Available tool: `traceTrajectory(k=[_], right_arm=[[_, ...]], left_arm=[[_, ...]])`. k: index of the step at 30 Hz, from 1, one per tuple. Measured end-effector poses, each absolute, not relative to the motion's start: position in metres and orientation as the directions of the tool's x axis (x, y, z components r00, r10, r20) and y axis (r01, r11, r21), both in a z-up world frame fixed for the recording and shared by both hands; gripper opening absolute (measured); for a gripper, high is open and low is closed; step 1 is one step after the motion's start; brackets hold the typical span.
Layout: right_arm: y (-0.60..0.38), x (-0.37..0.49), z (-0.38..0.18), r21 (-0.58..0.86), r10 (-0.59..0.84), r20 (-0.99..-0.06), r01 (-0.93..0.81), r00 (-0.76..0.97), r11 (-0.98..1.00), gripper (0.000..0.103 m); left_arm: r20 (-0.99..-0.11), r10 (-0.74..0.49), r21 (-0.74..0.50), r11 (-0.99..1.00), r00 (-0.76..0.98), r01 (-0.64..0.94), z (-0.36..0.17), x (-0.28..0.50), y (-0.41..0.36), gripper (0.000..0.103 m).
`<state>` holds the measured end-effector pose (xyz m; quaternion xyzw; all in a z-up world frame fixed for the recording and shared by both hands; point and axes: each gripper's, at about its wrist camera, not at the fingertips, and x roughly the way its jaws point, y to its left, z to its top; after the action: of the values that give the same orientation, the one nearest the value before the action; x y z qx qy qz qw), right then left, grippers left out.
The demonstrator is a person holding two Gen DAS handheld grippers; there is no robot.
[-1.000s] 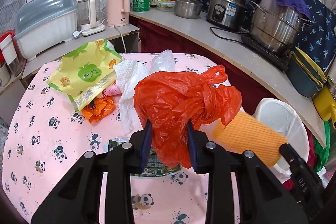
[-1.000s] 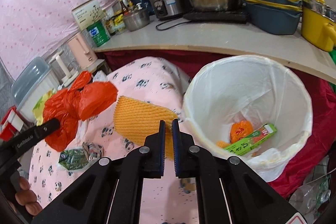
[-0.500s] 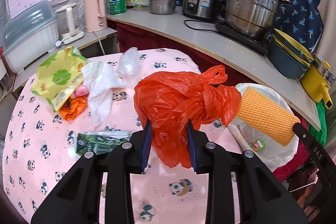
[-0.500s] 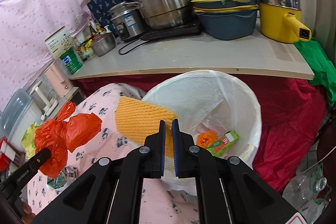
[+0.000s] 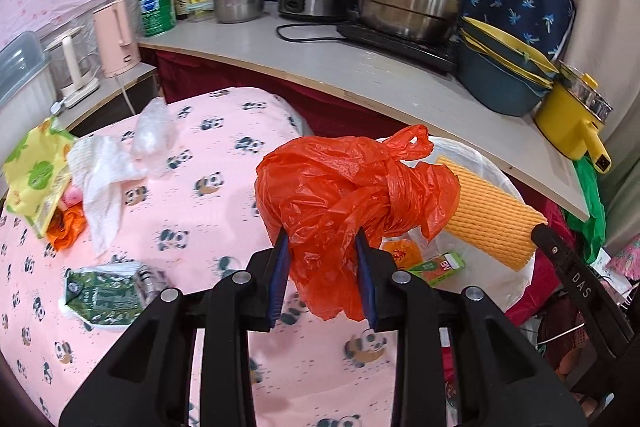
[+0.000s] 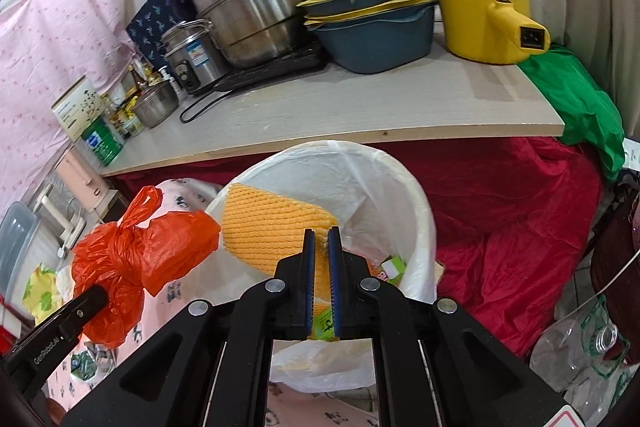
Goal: Collect trash
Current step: 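Carry the red bag with the left tool while the right tool carries the foam net to the wastebasket, then open the right tool over the wastebasket while the left tool releases the red bag into it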
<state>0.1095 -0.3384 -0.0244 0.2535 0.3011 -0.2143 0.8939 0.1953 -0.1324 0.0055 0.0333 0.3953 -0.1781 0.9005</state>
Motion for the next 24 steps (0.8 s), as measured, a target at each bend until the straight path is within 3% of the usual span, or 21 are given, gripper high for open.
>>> traceTrajectory(k=[9,14,18,24], right_arm=[[-0.368,0.1,-0.033,0.335,-0.272,-0.651,0.589,0.709,0.735,0.008],[-0.368,0.103,-0.039,0.346,-0.252,-0.655,0.579,0.713,0.738,0.013],[-0.362,0.106,-0.039,0.356,-0.232,-0.65,0.559,0.724,0.749,0.028],[-0.349,0.113,-0.037,0.352,-0.207,-0.653,0.533,0.729,0.77,0.029]], left_arm=[[-0.752,-0.289,-0.058,0.925,0.593,0.377,-0.007,0.204,-0.17,0.03],[-0.759,-0.296,-0.058,0.918,0.581,0.393,-0.014,0.206,-0.18,0.035],[-0.76,-0.289,-0.06,0.923,0.582,0.381,-0.017,0.208,-0.176,0.038],[-0.746,-0.287,-0.08,0.934,0.6,0.348,-0.013,0.209,-0.16,0.042]])
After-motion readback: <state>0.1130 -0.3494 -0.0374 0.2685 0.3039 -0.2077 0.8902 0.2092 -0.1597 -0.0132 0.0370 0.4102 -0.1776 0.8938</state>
